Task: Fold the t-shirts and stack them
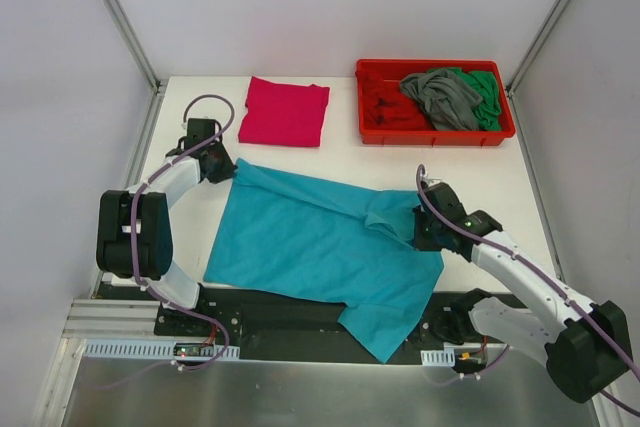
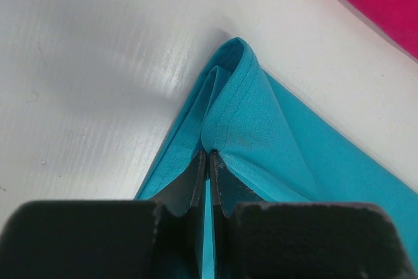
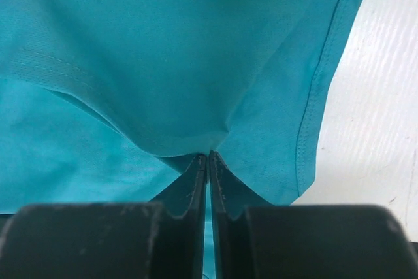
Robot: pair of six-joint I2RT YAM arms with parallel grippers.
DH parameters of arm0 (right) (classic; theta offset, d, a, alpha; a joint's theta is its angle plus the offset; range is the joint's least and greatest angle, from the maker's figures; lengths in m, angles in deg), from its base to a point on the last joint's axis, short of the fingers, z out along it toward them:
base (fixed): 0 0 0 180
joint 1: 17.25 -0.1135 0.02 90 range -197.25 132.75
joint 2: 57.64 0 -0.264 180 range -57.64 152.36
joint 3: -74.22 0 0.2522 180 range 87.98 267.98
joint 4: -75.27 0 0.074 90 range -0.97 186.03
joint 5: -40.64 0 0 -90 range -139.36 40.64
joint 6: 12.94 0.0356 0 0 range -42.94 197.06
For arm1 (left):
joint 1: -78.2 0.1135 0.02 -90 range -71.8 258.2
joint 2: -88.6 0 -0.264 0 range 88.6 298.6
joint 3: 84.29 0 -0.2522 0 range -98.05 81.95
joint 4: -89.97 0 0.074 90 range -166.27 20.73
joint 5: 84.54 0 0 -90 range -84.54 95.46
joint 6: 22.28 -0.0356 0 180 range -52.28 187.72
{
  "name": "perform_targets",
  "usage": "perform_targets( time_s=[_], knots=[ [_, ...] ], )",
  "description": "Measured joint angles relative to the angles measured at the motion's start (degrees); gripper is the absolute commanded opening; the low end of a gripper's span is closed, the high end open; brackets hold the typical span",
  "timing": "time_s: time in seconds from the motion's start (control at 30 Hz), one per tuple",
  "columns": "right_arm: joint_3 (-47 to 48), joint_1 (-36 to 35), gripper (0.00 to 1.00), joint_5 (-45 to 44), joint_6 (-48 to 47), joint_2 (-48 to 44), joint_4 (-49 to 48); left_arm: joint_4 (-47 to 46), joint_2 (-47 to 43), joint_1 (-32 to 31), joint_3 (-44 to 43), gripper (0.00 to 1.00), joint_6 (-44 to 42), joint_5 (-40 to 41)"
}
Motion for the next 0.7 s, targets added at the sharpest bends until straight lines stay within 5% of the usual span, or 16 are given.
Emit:
perform_targets(
  time_s=[0.17, 0.23, 0.27, 0.37, 0.53, 0.7],
  knots=[
    [-1.8, 0.0, 0.21, 2.6, 0.7, 1.6, -1.0, 0.1, 0.0, 0.0, 0.1, 0.02, 0.0, 0.1],
    [-2.5, 0.0, 0.37, 4.3, 1.0, 2.1, -1.6, 0.1, 0.0, 0.0, 0.7, 0.28, 0.0, 0.1],
    [-2.6, 0.0, 0.44, 5.0, 1.1, 2.2, -1.7, 0.3, 0.0, 0.0, 0.9, 0.51, 0.0, 0.2],
    [-2.4, 0.0, 0.73, 6.6, 0.7, 2.2, -1.7, 1.3, 0.0, 0.0, 1.3, 0.98, 0.0, 0.3],
    [-0.1, 0.0, 0.94, 7.1, -0.9, 1.7, -0.3, 3.9, -2.0, 0.0, 1.3, 0.99, 0.9, 1.7],
    [4.8, 0.0, 1.00, 5.6, -1.7, 0.8, -0.3, 5.2, -6.8, 0.0, 0.8, 0.99, 1.2, 0.7]
  ],
)
